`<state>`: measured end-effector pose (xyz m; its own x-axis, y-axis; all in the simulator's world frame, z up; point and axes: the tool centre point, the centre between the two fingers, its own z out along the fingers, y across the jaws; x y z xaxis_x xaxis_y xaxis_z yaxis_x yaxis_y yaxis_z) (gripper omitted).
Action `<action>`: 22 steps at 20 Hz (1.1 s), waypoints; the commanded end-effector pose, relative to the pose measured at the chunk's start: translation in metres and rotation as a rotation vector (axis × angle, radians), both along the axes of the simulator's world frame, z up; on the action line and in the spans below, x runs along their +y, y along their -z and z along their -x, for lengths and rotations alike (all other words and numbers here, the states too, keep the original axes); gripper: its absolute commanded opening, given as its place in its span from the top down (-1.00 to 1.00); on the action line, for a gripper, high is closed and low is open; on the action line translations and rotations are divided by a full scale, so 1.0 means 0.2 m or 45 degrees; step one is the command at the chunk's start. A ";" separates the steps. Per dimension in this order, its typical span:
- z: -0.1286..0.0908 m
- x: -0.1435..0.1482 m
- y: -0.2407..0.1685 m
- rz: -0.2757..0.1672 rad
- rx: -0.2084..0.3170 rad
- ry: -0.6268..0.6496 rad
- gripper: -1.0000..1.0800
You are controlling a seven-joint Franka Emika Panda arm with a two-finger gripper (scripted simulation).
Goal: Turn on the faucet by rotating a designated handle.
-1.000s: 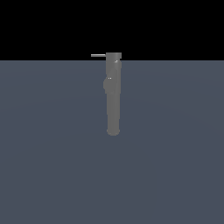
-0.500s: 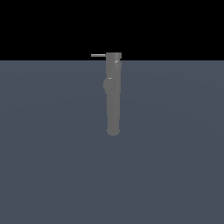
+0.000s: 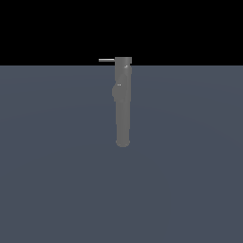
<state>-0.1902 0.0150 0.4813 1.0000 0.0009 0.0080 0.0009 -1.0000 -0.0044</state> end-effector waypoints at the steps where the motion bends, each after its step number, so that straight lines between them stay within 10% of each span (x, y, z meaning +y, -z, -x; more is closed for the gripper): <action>1: -0.09 0.01 0.04 0.003 0.001 0.005 1.00; 22: -0.90 0.09 0.63 0.011 0.008 0.044 1.00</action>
